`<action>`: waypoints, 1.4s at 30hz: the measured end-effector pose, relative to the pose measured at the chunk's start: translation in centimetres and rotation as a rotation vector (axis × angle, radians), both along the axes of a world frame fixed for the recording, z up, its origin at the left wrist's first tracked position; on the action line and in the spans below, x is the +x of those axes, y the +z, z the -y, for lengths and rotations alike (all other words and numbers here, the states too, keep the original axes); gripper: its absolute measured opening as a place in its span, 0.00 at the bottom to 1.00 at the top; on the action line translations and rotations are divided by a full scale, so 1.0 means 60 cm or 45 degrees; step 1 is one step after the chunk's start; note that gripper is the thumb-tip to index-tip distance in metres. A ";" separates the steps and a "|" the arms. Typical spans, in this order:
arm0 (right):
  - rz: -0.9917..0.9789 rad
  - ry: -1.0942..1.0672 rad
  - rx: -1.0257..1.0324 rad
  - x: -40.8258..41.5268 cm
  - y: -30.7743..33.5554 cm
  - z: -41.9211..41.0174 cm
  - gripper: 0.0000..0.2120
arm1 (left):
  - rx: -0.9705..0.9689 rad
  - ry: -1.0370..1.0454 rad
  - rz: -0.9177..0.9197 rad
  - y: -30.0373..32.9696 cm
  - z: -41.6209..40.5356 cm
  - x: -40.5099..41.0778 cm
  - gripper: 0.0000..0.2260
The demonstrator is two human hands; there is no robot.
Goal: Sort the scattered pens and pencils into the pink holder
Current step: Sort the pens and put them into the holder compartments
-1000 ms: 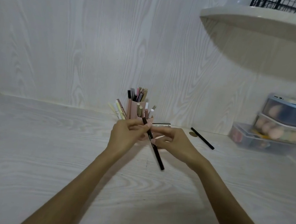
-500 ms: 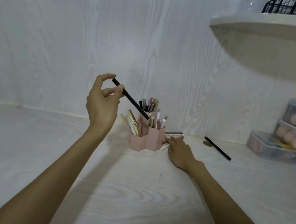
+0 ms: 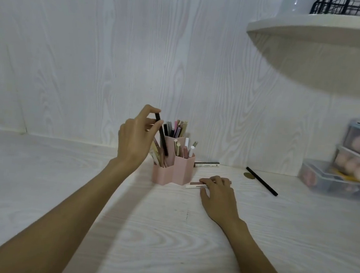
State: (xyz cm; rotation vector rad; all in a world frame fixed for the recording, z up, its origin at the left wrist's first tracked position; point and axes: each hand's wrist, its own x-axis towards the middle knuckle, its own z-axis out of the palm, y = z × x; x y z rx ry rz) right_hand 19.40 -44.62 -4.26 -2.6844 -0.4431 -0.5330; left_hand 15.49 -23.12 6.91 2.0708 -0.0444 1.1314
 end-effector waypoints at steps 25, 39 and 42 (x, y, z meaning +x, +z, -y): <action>-0.001 -0.022 -0.002 0.003 0.005 0.002 0.16 | 0.691 0.214 -0.209 -0.037 -0.001 0.086 0.14; -0.787 0.415 -0.033 -0.045 0.099 -0.010 0.11 | 0.432 -0.254 -0.695 -0.177 0.003 -0.067 0.13; -0.892 0.388 -0.046 -0.043 0.112 -0.011 0.08 | 0.398 -0.345 -0.717 -0.182 -0.012 -0.060 0.08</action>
